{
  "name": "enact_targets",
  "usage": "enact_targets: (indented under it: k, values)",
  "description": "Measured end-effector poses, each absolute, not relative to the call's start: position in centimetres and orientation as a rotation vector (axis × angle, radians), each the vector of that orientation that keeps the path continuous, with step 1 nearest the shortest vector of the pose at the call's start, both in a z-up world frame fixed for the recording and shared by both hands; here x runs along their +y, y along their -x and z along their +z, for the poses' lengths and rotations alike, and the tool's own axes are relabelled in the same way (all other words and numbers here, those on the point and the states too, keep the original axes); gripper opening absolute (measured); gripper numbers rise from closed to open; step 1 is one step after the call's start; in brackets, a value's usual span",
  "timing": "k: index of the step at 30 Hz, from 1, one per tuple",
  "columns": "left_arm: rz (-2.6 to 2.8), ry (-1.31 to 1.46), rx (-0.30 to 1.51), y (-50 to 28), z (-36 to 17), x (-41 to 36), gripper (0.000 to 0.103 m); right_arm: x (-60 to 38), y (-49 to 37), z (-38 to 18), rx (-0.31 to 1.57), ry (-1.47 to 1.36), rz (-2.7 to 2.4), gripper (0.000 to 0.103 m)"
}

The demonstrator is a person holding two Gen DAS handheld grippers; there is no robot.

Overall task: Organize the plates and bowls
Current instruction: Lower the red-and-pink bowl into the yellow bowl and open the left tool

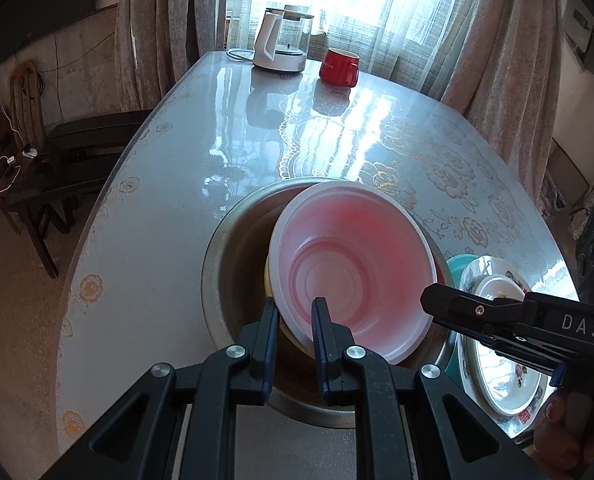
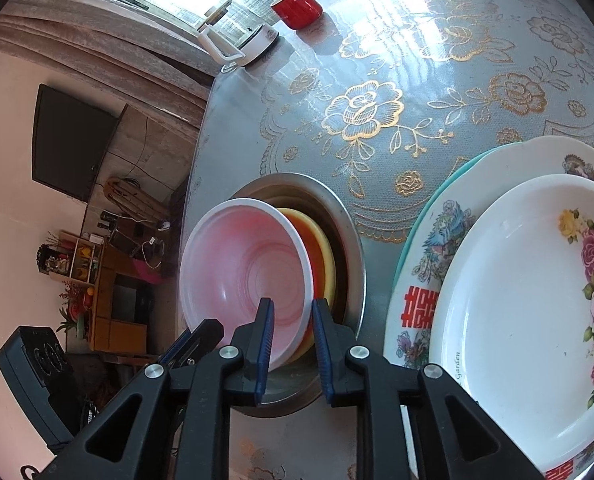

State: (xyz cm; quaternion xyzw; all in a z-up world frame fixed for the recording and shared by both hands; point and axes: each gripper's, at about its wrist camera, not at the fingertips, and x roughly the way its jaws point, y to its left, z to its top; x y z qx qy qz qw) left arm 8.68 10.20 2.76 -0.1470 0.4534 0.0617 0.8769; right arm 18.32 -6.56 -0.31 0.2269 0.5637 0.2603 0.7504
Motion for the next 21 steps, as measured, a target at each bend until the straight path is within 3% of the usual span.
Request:
enact_targets:
  k: [21]
  values:
    - [0.139,0.271,0.967,-9.4,2.5,10.3,0.020,-7.3,-17.4,0.2,1.227,-0.569,0.609,0.023]
